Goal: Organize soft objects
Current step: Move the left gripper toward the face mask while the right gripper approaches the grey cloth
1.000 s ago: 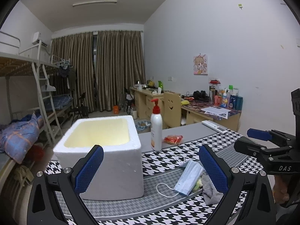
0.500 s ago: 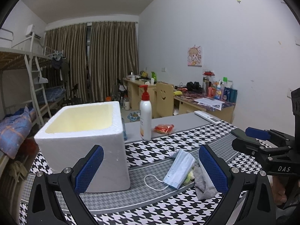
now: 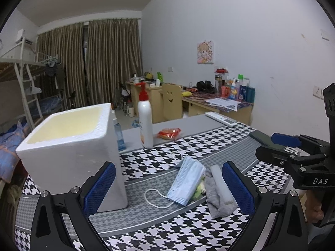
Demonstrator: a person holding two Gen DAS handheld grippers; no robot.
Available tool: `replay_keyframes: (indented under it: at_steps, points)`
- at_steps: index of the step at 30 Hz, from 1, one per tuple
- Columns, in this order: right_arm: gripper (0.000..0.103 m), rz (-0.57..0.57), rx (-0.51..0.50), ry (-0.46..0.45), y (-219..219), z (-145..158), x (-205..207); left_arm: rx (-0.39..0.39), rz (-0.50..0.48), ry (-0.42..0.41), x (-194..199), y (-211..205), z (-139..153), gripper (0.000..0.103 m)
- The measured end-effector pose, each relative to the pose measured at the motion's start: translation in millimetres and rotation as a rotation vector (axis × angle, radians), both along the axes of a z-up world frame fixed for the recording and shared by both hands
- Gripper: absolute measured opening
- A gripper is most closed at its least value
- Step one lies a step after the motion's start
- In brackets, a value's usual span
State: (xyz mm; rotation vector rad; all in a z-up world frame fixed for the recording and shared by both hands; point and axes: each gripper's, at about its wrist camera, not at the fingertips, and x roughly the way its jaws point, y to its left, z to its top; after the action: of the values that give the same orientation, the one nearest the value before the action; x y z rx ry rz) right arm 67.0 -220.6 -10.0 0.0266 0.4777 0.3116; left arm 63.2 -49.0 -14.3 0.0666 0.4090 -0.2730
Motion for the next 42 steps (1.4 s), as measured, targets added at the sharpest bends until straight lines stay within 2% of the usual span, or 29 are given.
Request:
replay_keyframes:
  at_steps: [22,30,42]
  points:
    - [0.086,-0.014,0.002,0.074,-14.3,-21.1,12.3,0.054,-0.053,0.104,31.9,-27.1,-24.1,0.102]
    - [0.086,0.002,0.001,0.107,-15.1,-30.2,20.4,0.076,-0.064,0.168,47.1,-33.6,-38.8,0.094]
    - [0.086,0.018,-0.003,0.142,-8.9,-39.0,32.0,0.103,-0.081,0.213,59.2,-39.1,-52.1,0.08]
